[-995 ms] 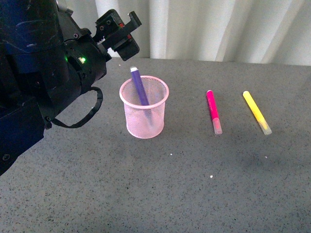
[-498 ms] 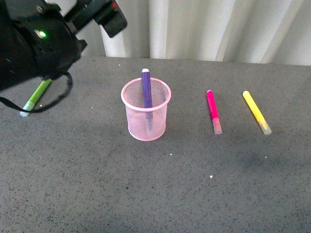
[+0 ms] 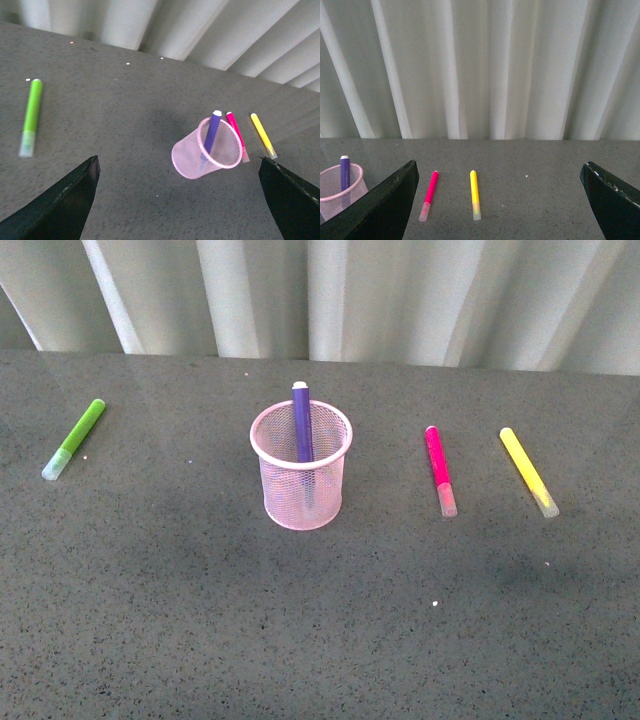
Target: Insert purple and pink pens into pink cup
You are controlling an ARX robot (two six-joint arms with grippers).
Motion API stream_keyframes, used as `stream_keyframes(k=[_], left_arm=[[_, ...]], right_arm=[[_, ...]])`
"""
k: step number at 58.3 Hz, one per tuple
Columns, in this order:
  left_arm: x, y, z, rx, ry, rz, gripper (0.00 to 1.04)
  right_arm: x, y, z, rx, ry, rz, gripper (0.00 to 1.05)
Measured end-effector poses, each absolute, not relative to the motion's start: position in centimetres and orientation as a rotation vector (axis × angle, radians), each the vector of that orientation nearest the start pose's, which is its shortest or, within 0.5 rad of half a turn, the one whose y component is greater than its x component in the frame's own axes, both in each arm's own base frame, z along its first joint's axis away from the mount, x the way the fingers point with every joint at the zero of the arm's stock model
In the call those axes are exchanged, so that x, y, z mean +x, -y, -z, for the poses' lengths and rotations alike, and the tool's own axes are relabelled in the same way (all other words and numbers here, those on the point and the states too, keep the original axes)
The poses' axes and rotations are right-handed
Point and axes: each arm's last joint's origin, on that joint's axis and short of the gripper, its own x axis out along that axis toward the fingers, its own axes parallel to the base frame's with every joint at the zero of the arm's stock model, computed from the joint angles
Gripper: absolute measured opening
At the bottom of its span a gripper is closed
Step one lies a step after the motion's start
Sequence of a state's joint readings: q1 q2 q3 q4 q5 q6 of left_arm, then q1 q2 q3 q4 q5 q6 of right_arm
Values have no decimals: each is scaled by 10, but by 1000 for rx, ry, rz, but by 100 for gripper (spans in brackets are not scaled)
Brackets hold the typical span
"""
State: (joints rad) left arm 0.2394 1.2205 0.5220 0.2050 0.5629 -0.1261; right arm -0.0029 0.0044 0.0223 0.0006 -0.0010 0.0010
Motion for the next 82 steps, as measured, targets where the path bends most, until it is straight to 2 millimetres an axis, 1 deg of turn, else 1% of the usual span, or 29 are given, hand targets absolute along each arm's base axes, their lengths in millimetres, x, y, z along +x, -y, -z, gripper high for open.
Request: stream_keyframes(k=[5,10,12,15,17,19,23,27,28,32,34,38,41,45,50,63,82], left_arm=[[222,-57,-194,-316,-480,242,98],[215,-61,-188,-304,-481,221,97],[214,-60,-182,-214,-390,143,90],[209,-57,-176,-141,-288,64,83],[202,-51,-171,-91,-199,13,76],[196,-47,-171,-65,-140,-2,71],[185,-36,-178,-30,-48,-12,58],[178,-30,-184,-18,-8,-8,48],[174,-27,-184,-14,3,-6,42],[167,-22,-181,-11,-1,-3,26],[161,-18,-176,-11,-17,-5,15],[155,-15,-174,-8,-15,-7,4],[151,-13,-174,-8,-9,-8,4],[146,-9,-169,-6,6,-17,4],[141,-2,-163,-7,-15,-10,4],[132,0,-168,-6,8,-1,4],[120,0,-170,-6,11,0,4]], right_arm=[[97,0,-171,1,19,2,98],[97,0,-171,1,19,2,98],[97,0,-171,1,19,2,98],[97,0,-171,1,19,2,98],[97,0,-171,1,19,2,98],[97,0,-171,1,19,2,98],[97,0,-171,1,19,2,98],[97,0,-171,1,19,2,98],[97,0,-171,1,19,2,98],[97,0,-171,1,19,2,98],[97,0,-171,1,19,2,98],[97,0,-171,1,19,2,98],[97,0,-171,1,19,2,98],[97,0,-171,1,19,2,98],[97,0,-171,1,19,2,98],[97,0,-171,1,19,2,98],[97,0,-171,1,19,2,98]])
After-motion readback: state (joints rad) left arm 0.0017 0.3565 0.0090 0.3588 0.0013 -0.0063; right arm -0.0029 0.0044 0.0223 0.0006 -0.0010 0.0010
